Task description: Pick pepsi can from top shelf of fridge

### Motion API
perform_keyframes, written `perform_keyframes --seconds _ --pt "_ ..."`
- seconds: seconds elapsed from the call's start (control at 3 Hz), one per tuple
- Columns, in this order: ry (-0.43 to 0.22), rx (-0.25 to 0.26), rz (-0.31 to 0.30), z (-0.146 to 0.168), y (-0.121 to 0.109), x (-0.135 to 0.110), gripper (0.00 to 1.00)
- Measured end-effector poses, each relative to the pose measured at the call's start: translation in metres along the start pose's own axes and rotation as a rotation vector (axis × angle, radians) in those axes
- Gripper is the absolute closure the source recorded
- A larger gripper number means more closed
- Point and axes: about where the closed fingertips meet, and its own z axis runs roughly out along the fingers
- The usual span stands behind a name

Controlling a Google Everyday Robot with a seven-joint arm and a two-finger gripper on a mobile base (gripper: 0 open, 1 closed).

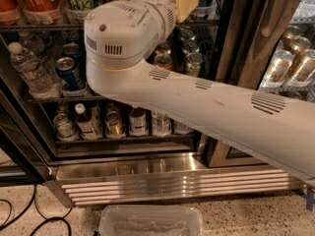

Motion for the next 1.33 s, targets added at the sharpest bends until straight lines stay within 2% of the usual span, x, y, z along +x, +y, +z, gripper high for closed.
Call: perform_keyframes --seconds 0.33,0.67,1.0,1.33 --pt "-0.018 -0.059 0.038 0.013 0.022 0.001 0.20" --pt "-0.019 -0.061 0.039 0.013 0.021 0.001 0.21" --pt "-0.042 -0.093 0.060 0.015 0.033 -0.004 0.21" --pt "-0.048 -0.094 0.065 0.019 0.030 -0.003 0.35"
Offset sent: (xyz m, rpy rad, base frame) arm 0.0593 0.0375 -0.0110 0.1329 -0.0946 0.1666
